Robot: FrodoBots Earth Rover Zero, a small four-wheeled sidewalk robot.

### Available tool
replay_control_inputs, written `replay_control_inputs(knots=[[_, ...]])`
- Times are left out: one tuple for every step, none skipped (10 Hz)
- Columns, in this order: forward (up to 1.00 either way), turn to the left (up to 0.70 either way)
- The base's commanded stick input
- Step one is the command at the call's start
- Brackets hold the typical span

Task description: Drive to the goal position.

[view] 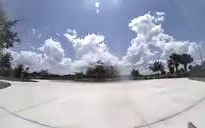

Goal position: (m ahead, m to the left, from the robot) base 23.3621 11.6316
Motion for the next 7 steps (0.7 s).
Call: replay_control_inputs(knots=[[0.85,0.33],[0.85,0.33],[0.85,0.12],[0.85,-0.01],[0.85,-0.01],[0.85,-0.01],[0.85,-0.01]])
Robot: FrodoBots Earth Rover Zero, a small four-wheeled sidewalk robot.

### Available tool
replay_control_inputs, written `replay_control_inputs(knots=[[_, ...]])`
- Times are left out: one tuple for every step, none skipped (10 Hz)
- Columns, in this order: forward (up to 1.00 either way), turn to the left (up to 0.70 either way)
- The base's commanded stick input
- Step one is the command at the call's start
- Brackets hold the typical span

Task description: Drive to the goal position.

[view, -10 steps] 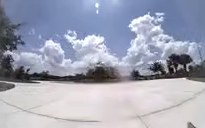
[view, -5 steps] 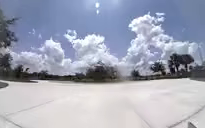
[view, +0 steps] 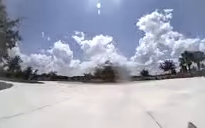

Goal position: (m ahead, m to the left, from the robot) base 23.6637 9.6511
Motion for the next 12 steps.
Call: replay_control_inputs(knots=[[0.85,-0.01],[0.85,-0.01],[0.85,-0.01],[0.85,-0.01],[0.85,-0.01],[0.85,-0.01],[0.85,-0.01],[0.85,-0.01],[0.85,0.03],[0.85,0.23],[0.85,0.33],[0.85,0.33]])
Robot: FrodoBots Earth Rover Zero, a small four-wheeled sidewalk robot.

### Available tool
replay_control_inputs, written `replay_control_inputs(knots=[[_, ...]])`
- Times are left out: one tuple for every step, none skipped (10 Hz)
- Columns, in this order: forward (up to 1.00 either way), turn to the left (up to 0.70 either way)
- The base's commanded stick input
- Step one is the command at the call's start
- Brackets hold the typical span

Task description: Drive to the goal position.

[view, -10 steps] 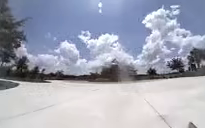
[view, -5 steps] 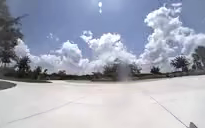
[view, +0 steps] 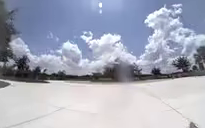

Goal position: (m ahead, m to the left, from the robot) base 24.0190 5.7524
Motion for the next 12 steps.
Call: replay_control_inputs(knots=[[0.85,0.18],[0.85,0.03],[0.85,-0.01],[0.85,-0.01],[0.85,-0.01],[0.85,-0.01],[0.85,-0.01],[0.85,-0.01],[0.85,-0.01],[0.85,-0.01],[0.85,-0.01],[0.85,-0.01]])
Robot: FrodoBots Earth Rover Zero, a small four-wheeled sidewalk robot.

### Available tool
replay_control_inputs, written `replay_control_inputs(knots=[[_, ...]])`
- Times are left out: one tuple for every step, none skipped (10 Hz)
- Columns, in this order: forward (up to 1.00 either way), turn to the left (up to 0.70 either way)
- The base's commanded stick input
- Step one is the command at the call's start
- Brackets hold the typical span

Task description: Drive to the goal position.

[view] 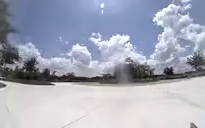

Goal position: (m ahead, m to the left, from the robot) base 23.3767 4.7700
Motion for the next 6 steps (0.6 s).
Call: replay_control_inputs(knots=[[0.85,-0.01],[0.85,-0.01],[0.85,-0.01],[0.85,-0.01],[0.85,-0.01],[0.85,-0.01]])
